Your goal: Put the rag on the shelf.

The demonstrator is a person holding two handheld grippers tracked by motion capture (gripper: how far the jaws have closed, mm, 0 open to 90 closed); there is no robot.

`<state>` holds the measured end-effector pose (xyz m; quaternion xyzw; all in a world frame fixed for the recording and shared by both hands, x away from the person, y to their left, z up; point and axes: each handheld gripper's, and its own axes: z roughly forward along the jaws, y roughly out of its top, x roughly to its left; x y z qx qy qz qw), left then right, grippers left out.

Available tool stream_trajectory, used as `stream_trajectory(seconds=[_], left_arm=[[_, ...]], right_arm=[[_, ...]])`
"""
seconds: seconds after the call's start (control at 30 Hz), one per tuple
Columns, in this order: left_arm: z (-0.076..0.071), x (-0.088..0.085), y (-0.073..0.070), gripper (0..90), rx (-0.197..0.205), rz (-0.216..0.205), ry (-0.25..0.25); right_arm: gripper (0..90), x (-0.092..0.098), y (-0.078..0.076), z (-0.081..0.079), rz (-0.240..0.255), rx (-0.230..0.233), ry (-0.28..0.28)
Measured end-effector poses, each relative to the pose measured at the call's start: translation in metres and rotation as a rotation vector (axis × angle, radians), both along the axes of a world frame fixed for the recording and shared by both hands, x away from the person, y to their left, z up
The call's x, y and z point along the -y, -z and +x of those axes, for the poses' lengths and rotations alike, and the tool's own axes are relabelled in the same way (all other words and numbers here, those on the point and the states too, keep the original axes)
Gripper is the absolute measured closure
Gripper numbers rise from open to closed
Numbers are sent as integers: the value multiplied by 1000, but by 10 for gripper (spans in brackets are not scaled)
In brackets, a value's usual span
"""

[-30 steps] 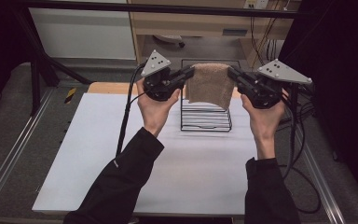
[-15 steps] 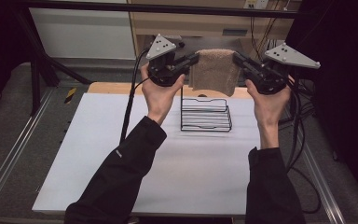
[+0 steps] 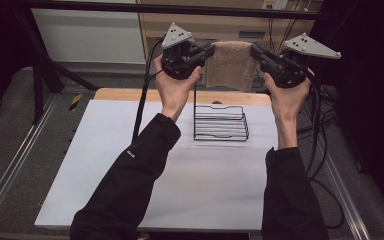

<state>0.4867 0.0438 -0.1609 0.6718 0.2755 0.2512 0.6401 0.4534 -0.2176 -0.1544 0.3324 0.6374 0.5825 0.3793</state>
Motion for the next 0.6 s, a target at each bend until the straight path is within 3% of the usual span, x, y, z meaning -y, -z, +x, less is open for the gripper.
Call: stream_trajectory(seconds=[0.37, 0.6], left_arm=[[18, 3, 7, 846, -18, 2, -11], [24, 4, 13, 846, -18, 26, -16]], right_arm=[[852, 1, 6, 26, 4, -15, 11], [851, 0, 13, 40, 6, -28, 17]])
